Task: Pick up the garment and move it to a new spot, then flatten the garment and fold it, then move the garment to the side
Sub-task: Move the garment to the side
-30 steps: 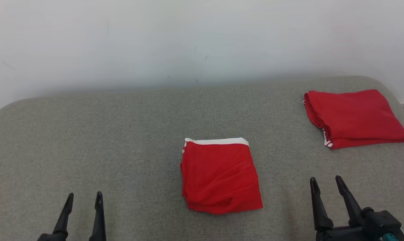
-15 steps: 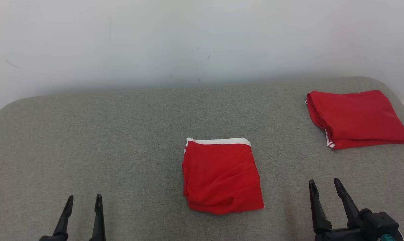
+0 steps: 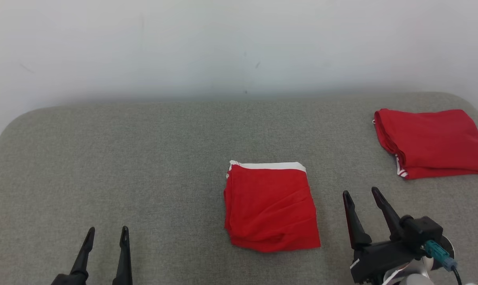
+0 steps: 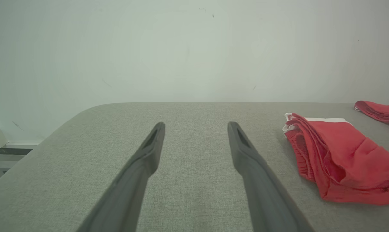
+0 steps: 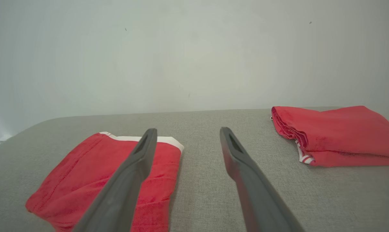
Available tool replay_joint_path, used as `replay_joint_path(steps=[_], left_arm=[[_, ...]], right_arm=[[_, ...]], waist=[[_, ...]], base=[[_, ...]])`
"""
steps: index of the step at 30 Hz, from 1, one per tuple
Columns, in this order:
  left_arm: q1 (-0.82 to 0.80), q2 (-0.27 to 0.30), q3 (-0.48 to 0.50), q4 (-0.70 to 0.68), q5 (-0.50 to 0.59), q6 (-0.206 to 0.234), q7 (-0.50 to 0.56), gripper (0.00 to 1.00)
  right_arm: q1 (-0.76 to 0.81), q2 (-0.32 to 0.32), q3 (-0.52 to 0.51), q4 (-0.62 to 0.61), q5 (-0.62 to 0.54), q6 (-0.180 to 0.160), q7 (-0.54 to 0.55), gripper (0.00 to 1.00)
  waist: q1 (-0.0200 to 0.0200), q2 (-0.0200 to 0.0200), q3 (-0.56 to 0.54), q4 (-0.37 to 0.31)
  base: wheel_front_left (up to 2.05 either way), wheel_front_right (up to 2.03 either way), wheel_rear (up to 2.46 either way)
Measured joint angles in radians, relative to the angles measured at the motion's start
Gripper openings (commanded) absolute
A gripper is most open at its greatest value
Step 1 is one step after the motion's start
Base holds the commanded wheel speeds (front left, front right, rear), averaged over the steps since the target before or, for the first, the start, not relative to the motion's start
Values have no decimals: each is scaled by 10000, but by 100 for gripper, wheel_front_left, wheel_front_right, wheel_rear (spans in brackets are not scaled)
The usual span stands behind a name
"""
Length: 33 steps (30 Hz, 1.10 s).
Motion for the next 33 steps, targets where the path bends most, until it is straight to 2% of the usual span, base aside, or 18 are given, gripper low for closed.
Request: replay_joint_path(steps=[17,33], left_arm=[[-960,-127,-579,230,-165,-2,0,100],[-1227,-128,-577,324,-194,0,0,100]], right_arm=[[-2905,163,426,4103,31,0,472,100],[-3862,470,587,6890,334,0,176,100]], waist=[[2,1,862,978],[1,0,1296,1336]], base=[[0,0,0],[0,0,0]])
